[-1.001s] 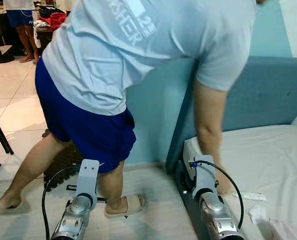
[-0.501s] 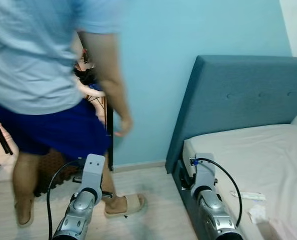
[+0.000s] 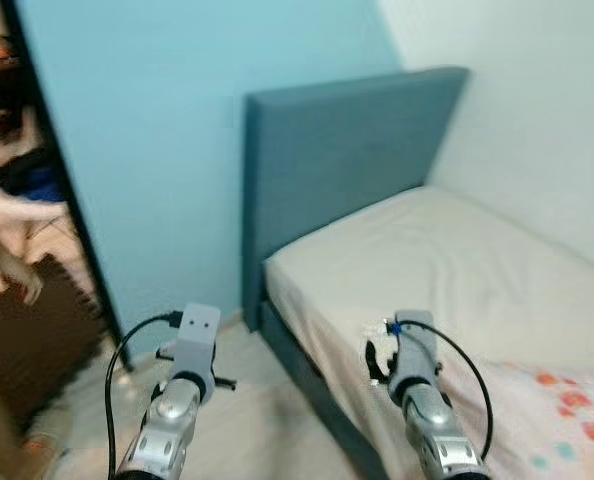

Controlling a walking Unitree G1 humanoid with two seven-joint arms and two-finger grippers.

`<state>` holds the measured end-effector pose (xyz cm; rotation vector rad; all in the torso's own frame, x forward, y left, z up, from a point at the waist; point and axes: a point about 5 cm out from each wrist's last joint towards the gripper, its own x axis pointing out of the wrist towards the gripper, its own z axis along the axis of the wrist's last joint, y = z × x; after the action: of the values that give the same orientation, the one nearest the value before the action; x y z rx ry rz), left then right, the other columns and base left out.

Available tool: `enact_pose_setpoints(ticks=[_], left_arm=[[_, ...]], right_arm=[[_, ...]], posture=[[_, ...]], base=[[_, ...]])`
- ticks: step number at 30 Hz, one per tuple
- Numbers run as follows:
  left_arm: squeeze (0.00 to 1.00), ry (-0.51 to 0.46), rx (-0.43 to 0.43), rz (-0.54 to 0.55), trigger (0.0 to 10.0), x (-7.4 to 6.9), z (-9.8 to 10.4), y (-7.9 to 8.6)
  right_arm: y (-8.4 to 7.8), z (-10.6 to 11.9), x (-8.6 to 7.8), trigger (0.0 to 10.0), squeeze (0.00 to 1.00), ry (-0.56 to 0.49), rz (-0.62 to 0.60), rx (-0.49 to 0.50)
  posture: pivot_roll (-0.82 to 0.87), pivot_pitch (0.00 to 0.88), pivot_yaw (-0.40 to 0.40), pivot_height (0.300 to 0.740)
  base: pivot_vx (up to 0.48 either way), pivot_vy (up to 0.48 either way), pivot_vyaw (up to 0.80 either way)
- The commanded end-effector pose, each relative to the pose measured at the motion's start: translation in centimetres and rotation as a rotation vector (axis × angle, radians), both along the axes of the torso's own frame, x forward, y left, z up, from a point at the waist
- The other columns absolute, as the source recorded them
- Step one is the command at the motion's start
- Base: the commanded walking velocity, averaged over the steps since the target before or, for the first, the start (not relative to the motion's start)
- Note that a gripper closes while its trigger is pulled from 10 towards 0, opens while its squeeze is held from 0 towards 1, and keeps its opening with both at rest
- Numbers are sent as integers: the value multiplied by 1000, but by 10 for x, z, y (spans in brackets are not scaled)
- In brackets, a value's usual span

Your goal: Clean up the room

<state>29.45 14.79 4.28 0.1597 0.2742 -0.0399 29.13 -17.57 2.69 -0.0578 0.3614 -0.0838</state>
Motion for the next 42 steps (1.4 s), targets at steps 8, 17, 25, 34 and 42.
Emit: enact_pose_setpoints(ticks=[8,17,25,34,42], left_arm=[[0,8,11,-6,10000,-3,-6,0],[0,10,15,13,10000,-6,-8,6],[0,0,12,32,10000,-9,-10,11],[0,-12,-45,4,10000,-12,-8,9],[0,-8,-51,10,10000,-11,-9,9]], right_arm=[[-2,-1,-2,10000,0,0,-2,-20],[-3,2,2,10000,0,-5,3,-26],[-2,3,3,10000,0,-4,18,-24],[1,2,2,10000,0,-1,16,-14],[4,3,4,10000,0,-7,23,-6]], posture=[[-26,0,-93,740],[-21,0,-108,740],[-16,0,-123,740],[-16,0,-119,740],[-15,0,-116,740]], base=[[0,0,-800],[0,0,-800],[0,0,-800],[0,0,-800],[0,0,-800]])
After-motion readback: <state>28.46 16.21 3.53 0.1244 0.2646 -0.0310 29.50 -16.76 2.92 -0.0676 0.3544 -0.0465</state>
